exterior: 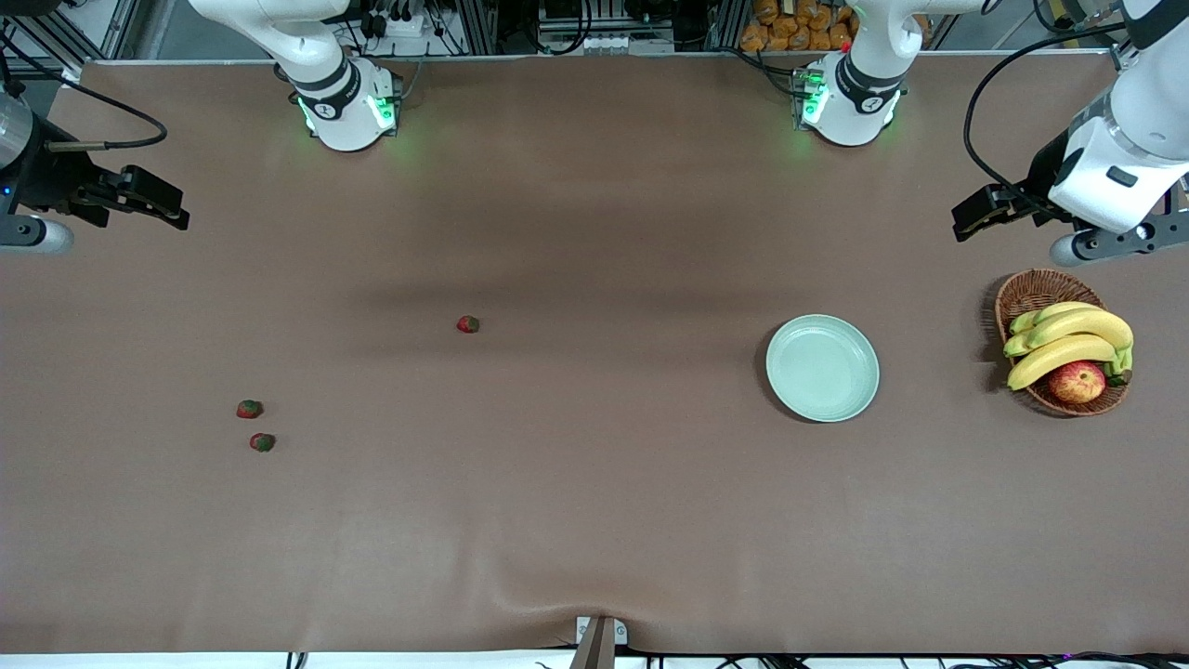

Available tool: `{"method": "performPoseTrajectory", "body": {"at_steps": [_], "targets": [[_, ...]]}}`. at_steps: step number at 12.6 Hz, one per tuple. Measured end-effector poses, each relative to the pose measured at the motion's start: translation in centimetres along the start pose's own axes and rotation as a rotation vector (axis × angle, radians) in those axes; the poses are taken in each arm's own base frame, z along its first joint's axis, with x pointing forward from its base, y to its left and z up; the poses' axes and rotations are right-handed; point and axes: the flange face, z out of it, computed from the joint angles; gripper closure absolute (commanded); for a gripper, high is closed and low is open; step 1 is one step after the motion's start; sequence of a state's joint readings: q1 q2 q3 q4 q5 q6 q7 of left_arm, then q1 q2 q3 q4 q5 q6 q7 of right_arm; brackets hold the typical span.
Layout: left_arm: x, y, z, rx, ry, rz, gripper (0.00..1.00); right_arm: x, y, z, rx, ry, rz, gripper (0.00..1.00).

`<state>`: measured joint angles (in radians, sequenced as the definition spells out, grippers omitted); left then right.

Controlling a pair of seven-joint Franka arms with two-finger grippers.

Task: Collect all strawberries into plate

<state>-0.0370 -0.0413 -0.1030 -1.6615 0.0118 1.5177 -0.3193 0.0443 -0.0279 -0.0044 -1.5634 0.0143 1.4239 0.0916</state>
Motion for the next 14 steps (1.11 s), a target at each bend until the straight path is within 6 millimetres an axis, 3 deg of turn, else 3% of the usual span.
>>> {"method": "performPoseTrajectory", "body": {"at_steps": [6,11,14], "targets": [[0.1,-1.0,-2.1,-0.008,0.018,-0.012,0.00,0.0,0.0,0.0,0.000,0.000,0.000,0.00],[0.9,-2.0,-0.9,-0.003,-0.014,-0.018,0.00,0.0,0.0,0.0,0.000,0.000,0.000,0.00],[0.9,-1.4,-0.5,0.000,-0.022,-0.004,0.00,0.0,0.0,0.0,0.000,0.000,0.000,0.00]]}}
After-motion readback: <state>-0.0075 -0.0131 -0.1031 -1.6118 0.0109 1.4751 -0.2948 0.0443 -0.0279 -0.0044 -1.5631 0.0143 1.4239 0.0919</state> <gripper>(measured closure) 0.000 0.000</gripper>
